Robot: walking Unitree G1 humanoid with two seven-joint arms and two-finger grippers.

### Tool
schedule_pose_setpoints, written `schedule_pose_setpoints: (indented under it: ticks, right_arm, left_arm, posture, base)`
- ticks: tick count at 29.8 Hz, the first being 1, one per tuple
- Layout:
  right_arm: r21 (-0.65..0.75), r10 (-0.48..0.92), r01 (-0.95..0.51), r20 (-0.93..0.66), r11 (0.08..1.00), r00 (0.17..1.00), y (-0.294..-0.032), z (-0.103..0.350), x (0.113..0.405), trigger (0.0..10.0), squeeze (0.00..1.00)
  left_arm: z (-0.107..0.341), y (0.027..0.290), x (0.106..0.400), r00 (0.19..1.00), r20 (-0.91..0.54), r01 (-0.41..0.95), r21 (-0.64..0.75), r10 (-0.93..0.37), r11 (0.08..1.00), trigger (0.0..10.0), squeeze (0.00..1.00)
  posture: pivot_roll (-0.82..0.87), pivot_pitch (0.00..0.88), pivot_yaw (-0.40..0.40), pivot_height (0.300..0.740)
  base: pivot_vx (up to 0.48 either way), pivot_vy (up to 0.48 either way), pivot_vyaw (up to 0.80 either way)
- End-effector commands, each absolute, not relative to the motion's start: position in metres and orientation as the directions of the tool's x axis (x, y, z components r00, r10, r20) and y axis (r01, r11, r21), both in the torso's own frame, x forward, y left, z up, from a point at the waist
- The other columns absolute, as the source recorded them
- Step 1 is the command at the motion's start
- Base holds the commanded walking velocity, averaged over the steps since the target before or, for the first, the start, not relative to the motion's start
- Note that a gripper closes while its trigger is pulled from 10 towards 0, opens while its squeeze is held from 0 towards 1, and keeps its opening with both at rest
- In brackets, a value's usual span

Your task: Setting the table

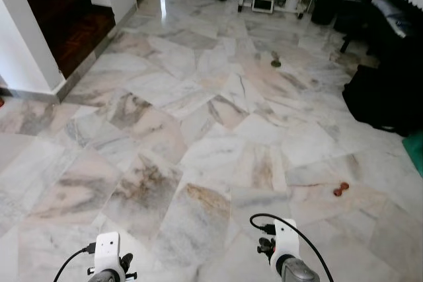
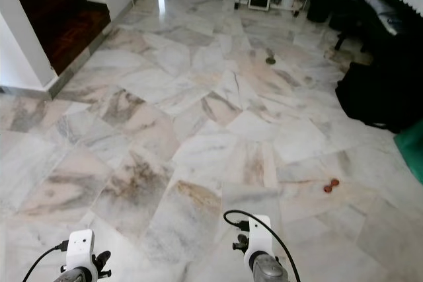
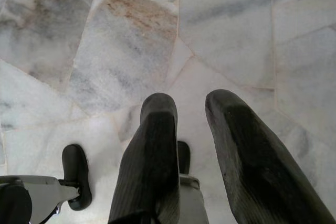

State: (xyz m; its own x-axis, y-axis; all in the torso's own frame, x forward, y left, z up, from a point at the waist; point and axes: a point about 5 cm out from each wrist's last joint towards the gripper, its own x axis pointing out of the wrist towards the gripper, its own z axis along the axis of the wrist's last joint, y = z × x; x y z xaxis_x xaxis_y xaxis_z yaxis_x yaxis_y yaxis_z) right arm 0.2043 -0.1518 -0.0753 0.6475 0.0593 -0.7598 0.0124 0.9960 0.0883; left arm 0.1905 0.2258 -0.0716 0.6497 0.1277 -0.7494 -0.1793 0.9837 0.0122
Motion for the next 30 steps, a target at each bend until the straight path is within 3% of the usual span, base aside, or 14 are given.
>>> schedule_pose_setpoints:
  ticks: [1,6,27,30]
  right_arm:
    - [0.079,0.056,0.007,-0.761,0.997,0.647,-0.1533,-0.0748,0.2051,10.0,0.00]
    - [0.080,0.058,0.005,-0.761,0.997,0.646,-0.1529,-0.0748,0.2051,10.0,0.00]
    - [0.069,0.050,0.003,-0.766,0.998,0.641,-0.1537,-0.0760,0.2029,10.0,0.00]
    - [0.060,0.051,-0.007,-0.775,0.998,0.630,-0.1535,-0.0768,0.2022,10.0,0.00]
  left_arm:
    - [-0.0766,0.2240,0.1829,0.618,-0.776,-0.178,0.015,0.124,0.984,10.0,0.00]
    - [-0.0766,0.2241,0.1827,0.618,-0.776,-0.180,0.015,0.125,0.984,10.0,0.00]
    - [-0.0768,0.2216,0.1832,0.623,-0.771,-0.199,0.007,0.132,0.980,10.0,0.00]
    - [-0.0770,0.2219,0.1831,0.618,-0.774,-0.202,0.011,0.136,0.979,10.0,0.00]
  posture:
    - [0.07,0.000,-0.081,0.740]
    - [0.07,0.000,-0.083,0.740]
    - [0.08,0.000,-0.086,0.740]
    - [0.08,0.000,-0.085,0.740]
  base:
    - [-0.311,0.000,0.00]
    - [-0.302,0.000,0.00]
    - [0.000,0.000,0.00]
    - [0.000,0.000,-0.80]
